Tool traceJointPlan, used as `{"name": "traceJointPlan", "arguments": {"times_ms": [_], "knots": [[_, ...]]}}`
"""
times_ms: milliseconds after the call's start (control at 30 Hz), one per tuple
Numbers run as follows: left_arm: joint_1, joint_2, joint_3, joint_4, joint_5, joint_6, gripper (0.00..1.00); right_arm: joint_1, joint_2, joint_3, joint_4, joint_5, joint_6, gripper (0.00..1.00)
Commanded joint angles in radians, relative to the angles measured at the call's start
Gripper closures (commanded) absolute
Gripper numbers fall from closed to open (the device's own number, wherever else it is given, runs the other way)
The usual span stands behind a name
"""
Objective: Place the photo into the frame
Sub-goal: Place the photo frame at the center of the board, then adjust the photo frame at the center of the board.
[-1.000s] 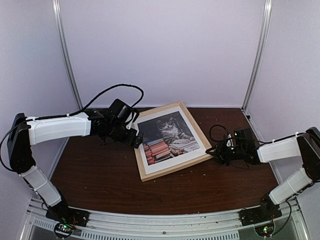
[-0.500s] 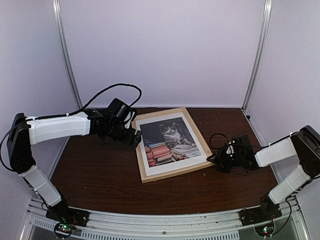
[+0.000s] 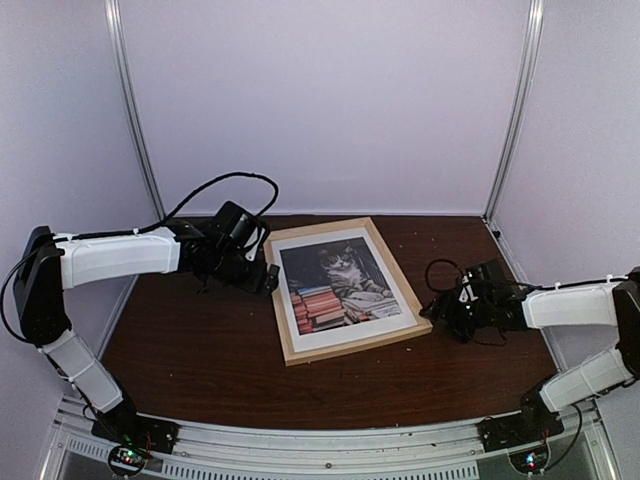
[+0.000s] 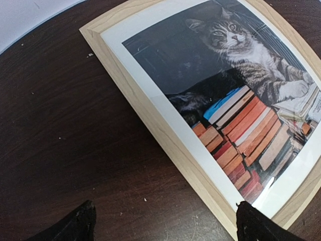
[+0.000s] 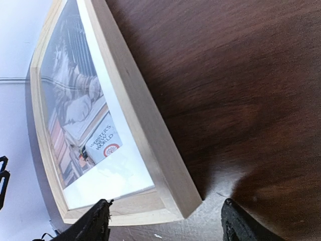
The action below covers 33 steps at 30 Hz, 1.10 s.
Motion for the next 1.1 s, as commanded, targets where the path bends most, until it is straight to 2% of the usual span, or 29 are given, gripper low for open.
{"name": "traceJointPlan", "arguments": {"times_ms": [0, 67, 200, 633, 833, 1067], "knots": [[0.022, 0.001, -0.033, 0.049, 0.025, -0.026, 0.02, 0.0, -0.077, 0.102, -0.266, 0.152, -0.172, 0.19], [0.029, 0.004, -0.043, 0.054, 0.04, -0.036, 0.02, 0.0, -0.072, 0.153, -0.313, 0.179, -0.229, 0.14], [0.043, 0.021, -0.053, 0.056, 0.077, -0.062, 0.02, 0.0, 0.001, 0.238, -0.325, 0.17, -0.316, 0.11], [0.109, 0.124, -0.056, 0.127, 0.3, -0.191, 0.02, 0.0, 0.333, 0.505, -0.294, 0.064, -0.454, 0.11], [0.129, 0.187, -0.047, 0.159, 0.34, -0.223, 0.02, 0.011, 0.393, 0.514, -0.28, 0.006, -0.452, 0.11], [0.131, 0.257, -0.015, 0.186, 0.396, -0.232, 0.02, 0.08, 0.378, 0.461, -0.237, -0.005, -0.419, 0.13]]}}
